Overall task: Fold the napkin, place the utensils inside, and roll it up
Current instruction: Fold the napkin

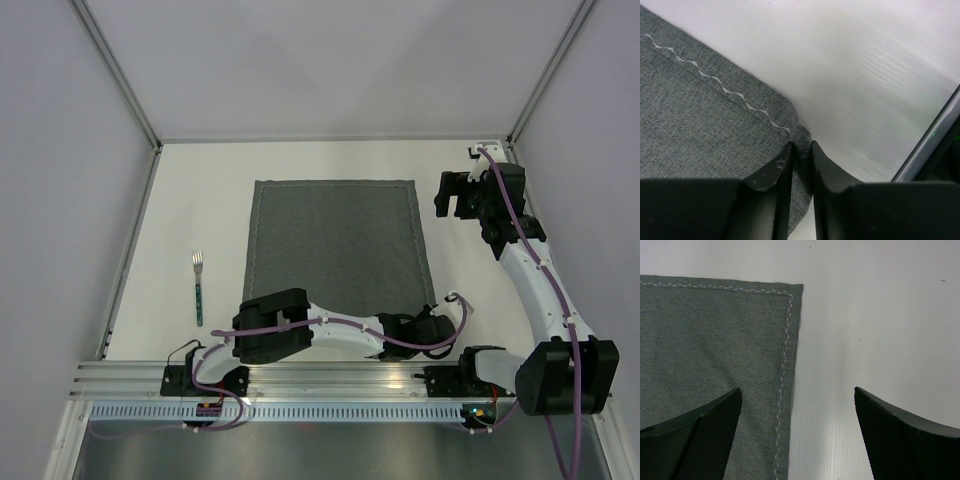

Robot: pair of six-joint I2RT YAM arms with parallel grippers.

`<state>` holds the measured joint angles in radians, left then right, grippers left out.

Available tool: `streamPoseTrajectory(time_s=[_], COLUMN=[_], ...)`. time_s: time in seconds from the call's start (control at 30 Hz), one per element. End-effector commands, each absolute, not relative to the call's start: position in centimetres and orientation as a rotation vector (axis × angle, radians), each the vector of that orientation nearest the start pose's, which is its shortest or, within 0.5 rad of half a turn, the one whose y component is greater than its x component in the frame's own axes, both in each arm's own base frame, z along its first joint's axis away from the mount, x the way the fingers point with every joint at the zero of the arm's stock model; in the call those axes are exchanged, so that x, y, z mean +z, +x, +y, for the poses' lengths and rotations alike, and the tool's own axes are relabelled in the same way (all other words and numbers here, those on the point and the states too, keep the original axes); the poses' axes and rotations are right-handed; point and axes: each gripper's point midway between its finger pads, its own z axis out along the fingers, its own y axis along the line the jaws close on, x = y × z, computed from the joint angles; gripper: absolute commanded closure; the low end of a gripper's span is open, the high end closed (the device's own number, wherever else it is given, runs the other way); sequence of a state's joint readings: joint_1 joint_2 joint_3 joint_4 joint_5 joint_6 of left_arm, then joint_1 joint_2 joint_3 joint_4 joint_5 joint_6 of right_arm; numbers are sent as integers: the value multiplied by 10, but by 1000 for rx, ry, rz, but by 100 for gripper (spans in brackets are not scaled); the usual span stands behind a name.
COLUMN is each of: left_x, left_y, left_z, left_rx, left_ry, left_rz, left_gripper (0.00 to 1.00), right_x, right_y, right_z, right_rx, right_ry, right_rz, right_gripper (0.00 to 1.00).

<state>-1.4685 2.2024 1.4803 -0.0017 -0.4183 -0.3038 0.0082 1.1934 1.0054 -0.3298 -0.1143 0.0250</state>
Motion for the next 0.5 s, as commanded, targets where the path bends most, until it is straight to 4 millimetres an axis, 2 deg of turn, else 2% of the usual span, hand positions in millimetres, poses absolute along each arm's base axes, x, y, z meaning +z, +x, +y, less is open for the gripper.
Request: streamPoseTrajectory(time_s=[0.0,0.17,0.23,0.37,0.47], left_x=[26,55,62,92,105], left_y=[117,113,111,107,118], left_z=[-545,-545,-543,-545,-538], left_rx=[-458,-524,-550,-683,-749], left_ry=[1072,1059,1057,1023,972], left_rz=[1964,1943,1946,1960,1996], left_gripper=[76,97,98,98,98], right_x=[231,229,228,227,224], right_y=[373,374,374,374,374], right_z=[19,20,21,21,22], right_rx=[111,114,118,119,126], right_ry=[-38,-41,-41,-46,-50], right_rz=[2053,2059,2062,2067,2074], right_gripper=[2,2,2,2,2])
